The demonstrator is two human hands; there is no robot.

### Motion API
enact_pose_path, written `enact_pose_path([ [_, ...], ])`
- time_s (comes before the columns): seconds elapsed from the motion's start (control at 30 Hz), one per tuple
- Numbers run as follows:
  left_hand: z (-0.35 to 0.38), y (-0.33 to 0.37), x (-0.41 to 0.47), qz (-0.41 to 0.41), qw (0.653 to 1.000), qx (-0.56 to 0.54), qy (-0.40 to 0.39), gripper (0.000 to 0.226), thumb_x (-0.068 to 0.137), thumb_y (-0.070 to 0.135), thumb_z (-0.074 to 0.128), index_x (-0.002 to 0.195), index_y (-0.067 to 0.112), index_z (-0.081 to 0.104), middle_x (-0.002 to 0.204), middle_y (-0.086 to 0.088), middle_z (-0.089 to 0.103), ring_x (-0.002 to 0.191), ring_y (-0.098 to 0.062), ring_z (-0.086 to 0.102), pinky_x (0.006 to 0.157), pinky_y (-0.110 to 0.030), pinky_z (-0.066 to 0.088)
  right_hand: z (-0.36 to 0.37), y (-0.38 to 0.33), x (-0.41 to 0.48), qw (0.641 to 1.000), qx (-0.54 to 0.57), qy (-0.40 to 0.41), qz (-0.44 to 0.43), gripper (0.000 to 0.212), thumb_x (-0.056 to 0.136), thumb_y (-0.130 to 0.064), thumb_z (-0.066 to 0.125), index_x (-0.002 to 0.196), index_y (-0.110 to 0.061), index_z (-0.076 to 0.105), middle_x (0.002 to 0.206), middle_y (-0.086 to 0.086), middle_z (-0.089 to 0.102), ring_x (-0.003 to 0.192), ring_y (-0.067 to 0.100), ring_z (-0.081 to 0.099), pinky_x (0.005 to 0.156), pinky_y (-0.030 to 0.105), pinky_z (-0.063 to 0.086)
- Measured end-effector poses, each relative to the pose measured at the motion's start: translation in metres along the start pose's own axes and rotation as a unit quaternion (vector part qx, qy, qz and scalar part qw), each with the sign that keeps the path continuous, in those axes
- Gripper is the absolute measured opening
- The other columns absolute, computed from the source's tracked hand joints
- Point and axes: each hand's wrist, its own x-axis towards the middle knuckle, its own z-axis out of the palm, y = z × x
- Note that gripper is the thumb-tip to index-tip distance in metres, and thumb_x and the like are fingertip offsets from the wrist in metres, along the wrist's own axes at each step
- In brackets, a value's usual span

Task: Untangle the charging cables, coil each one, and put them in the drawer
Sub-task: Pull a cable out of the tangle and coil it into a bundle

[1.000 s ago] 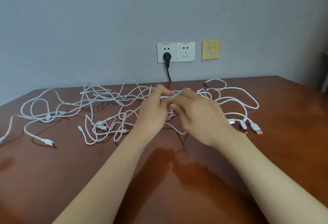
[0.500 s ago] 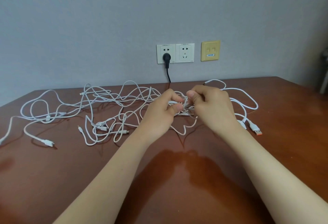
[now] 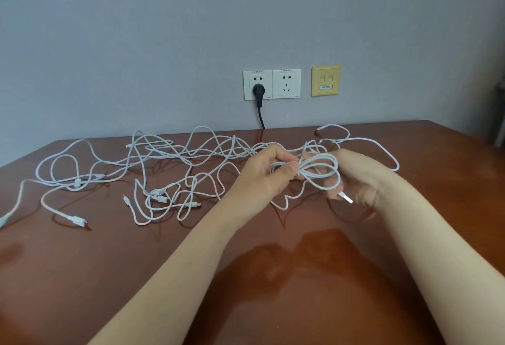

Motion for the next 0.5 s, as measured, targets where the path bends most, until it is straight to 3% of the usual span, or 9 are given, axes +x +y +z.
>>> enact_pose_path([
  [0.13,-0.001,-0.002,0.006,-0.025,0.991,-0.110,0.071,0.018,0.092,0.003,0.050,0.076,0.012,0.050,0.067,-0.005,0.048,0.045,-0.005,0.036,0.046,-0.017,0.026,0.011,0.009,0.006,0.999,0.031,-0.005,-0.022,0.019,0.091,-0.012,0.048,0.076,-0.015,0.060,0.050,-0.003,0.043,0.033,0.004,0.028,0.033,0.012,0.019],
  [0.27,-0.002,-0.004,0.012,-0.038,0.979,-0.125,0.158,0.018,0.094,0.004,0.045,0.086,0.017,0.054,0.071,-0.004,0.050,0.042,-0.005,0.037,0.044,-0.017,0.029,0.027,0.018,0.012,0.987,-0.091,0.051,-0.121,0.024,0.091,-0.022,0.058,0.070,-0.013,0.063,0.041,-0.007,0.043,0.035,0.008,0.033,0.043,0.022,0.025],
  [0.33,-0.003,-0.007,0.015,-0.045,0.979,-0.093,0.175,0.020,0.095,0.006,0.042,0.094,0.018,0.058,0.074,-0.008,0.049,0.045,-0.006,0.037,0.045,-0.018,0.030,0.033,0.021,0.013,0.925,-0.298,0.130,-0.195,0.029,0.093,-0.029,0.055,0.068,-0.015,0.061,0.046,-0.006,0.051,0.050,0.014,0.051,0.053,0.027,0.034],
  [0.4,-0.004,-0.010,0.018,-0.049,0.979,-0.067,0.184,0.023,0.097,0.007,0.040,0.108,0.009,0.060,0.072,-0.008,0.048,0.046,-0.006,0.036,0.045,-0.019,0.029,0.039,0.022,0.009,0.815,-0.492,0.187,-0.243,0.027,0.096,-0.033,0.046,0.082,-0.016,0.062,0.073,0.001,0.063,0.083,0.026,0.059,0.064,0.031,0.035],
  [0.43,-0.005,-0.011,0.018,-0.049,0.979,-0.048,0.191,0.026,0.097,0.008,0.039,0.114,0.005,0.059,0.071,-0.007,0.049,0.046,-0.006,0.036,0.045,-0.020,0.031,0.041,0.022,0.006,0.787,-0.524,0.196,-0.262,0.027,0.096,-0.034,0.043,0.090,-0.016,0.062,0.083,0.005,0.065,0.091,0.029,0.058,0.066,0.032,0.034],
  [0.5,-0.007,-0.013,0.020,-0.045,0.978,0.010,0.202,0.027,0.098,0.012,0.039,0.114,0.004,0.059,0.080,-0.009,0.055,0.055,-0.008,0.042,0.056,-0.030,0.042,0.043,0.022,0.002,0.766,-0.543,0.198,-0.282,0.027,0.097,-0.034,0.039,0.092,-0.016,0.058,0.091,0.008,0.065,0.095,0.032,0.057,0.066,0.032,0.032],
])
